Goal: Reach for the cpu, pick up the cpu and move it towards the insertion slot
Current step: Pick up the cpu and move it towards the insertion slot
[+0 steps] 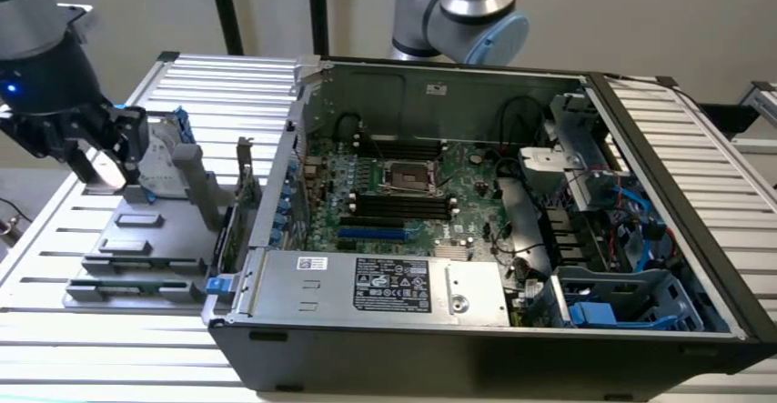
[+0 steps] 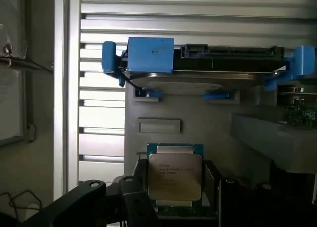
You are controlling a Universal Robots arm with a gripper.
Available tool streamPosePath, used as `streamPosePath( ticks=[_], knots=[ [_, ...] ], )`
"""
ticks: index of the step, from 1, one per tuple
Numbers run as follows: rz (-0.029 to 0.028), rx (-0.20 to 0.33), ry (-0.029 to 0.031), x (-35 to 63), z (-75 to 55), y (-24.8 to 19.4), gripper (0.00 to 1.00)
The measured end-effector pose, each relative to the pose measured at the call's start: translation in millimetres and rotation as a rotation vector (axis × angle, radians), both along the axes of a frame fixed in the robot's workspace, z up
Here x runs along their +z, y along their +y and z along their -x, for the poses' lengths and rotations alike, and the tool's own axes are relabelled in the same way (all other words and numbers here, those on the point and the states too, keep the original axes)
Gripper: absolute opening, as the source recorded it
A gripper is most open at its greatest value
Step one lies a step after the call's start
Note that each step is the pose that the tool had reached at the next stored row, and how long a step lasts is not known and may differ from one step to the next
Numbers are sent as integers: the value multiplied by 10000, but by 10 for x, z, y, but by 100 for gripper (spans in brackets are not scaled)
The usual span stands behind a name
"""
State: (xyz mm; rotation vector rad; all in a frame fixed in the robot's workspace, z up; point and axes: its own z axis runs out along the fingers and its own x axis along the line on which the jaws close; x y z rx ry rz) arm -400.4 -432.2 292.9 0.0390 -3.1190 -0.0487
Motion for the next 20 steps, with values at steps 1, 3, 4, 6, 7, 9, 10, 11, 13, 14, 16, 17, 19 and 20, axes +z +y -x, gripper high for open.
streamPosePath(
  ticks=[1,3,4,6,7,9,10,11,13,14,16,17,19,20],
  knots=[
    [0,0,4,45,-29,0,55],
    [0,0,14,135,-95,0,55],
    [0,0,20,180,-131,0,55],
    [0,0,32,273,-214,0,55],
    [-1,-1,40,318,-258,-1,55],
    [-4,0,58,408,-349,-5,55],
    [-8,1,68,455,-395,-8,55],
    [-15,0,78,499,-439,-10,55],
    [-40,0,89,579,-530,-14,55],
    [-53,0,97,619,-576,-15,55],
    [-85,0,112,695,-670,-18,55],
    [-103,0,118,727,-715,-19,55],
    [-132,0,132,773,-804,-20,55],
    [-144,1,137,791,-849,-21,55]
  ],
)
